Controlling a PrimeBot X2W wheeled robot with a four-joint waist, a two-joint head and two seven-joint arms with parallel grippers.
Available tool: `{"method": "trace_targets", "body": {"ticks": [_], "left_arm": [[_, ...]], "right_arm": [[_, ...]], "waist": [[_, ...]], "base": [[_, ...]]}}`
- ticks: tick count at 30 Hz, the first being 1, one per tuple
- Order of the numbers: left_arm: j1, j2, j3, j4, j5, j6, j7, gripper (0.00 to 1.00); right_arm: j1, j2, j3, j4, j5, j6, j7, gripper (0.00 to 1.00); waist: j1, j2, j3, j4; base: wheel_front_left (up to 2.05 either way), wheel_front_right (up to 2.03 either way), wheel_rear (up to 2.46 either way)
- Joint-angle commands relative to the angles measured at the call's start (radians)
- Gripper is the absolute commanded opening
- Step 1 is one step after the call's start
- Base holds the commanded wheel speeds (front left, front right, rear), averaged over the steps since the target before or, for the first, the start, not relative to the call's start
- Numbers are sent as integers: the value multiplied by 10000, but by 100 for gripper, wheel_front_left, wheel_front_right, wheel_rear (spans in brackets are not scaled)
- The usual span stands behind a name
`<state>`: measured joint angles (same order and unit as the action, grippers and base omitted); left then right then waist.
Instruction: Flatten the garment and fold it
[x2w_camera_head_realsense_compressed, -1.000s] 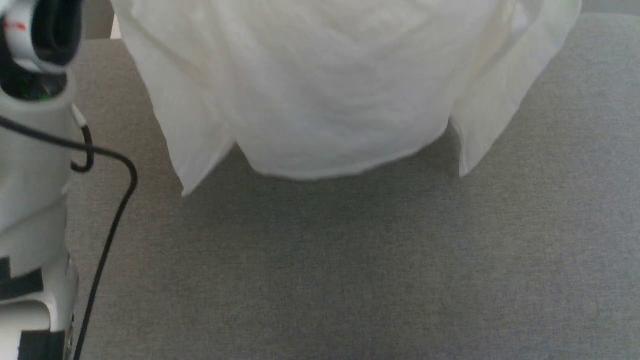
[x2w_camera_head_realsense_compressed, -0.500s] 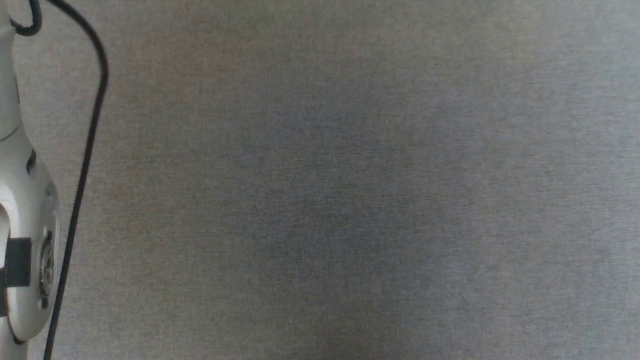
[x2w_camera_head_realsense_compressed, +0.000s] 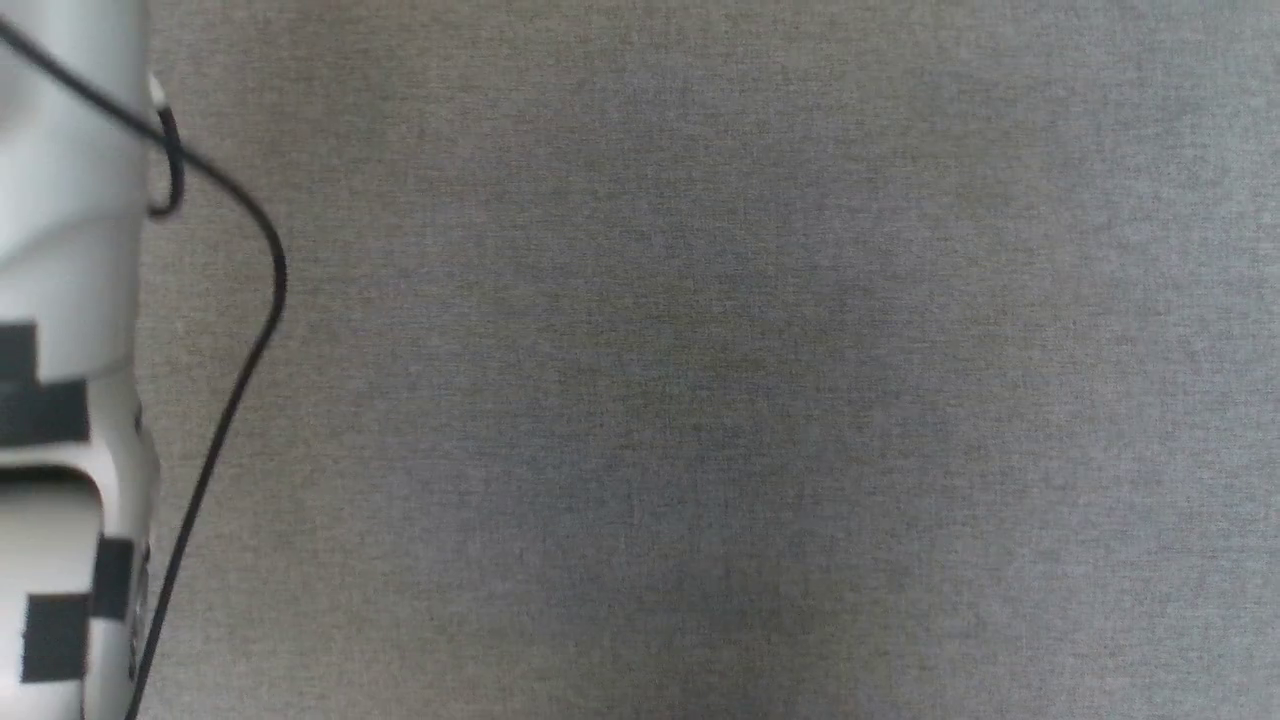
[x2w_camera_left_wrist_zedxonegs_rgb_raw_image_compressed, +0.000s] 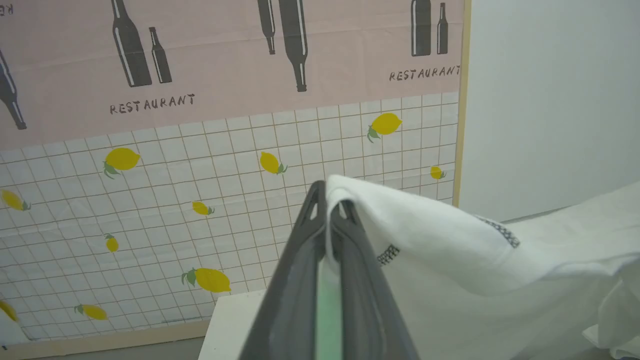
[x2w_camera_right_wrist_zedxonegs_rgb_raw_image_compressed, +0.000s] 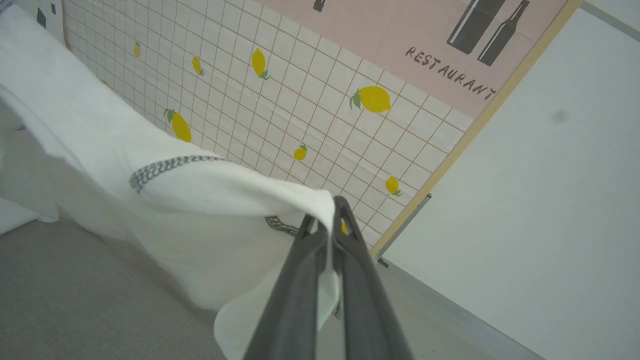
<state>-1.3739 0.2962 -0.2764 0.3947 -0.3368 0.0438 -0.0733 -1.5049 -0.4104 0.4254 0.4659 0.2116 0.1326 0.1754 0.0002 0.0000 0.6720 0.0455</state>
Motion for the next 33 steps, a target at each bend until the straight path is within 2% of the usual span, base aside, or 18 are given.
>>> {"method": "trace_targets", "body": {"ticks": [1,3,7,10,13,18,24,28,33], "left_arm": [[434,140,-65,-342,-53,-76,-16,0],[1151,308,-166,-1006,-84,-127,102,0],[2864,664,-254,-2770,-185,46,500,0],[4478,948,-394,-4289,-133,378,887,0],[5993,1147,-554,-5510,-233,624,1289,0],[8389,1380,-996,-7136,-120,1171,1716,0],[10401,1381,-1618,-7745,166,1778,1872,0],[11471,1495,-2184,-7627,260,1900,2230,0],[12692,1778,-2909,-7123,44,1723,2844,0]], "right_arm": [[341,-237,53,-343,275,-19,-52,0],[925,-585,141,-973,706,-19,24,0],[2467,-1262,-200,-2565,1490,-19,328,0],[4029,-1633,-821,-3849,1754,-19,609,0],[5680,-1656,-1597,-4918,1897,-19,945,0],[8537,-1308,-2770,-6576,1694,-19,1456,0],[11295,-484,-3596,-7647,1475,-19,1767,0],[12623,-14,-3927,-7880,1237,-19,1713,0],[14230,239,-4015,-7782,974,-19,1731,0]], "waist": [[-2,0,-301,-20],[-2,0,-534,-55],[-2,0,-1002,-141],[-2,0,-1430,-195],[-2,0,-1806,-241],[-2,0,-2410,-313],[-2,0,-2913,-324],[-2,0,-3259,-364],[-2,0,-3812,-432]], "base": [[0,0,0],[0,0,0],[0,0,0],[0,0,0],[0,0,0],[0,0,0],[0,0,0],[0,0,0],[0,0,0]]}}
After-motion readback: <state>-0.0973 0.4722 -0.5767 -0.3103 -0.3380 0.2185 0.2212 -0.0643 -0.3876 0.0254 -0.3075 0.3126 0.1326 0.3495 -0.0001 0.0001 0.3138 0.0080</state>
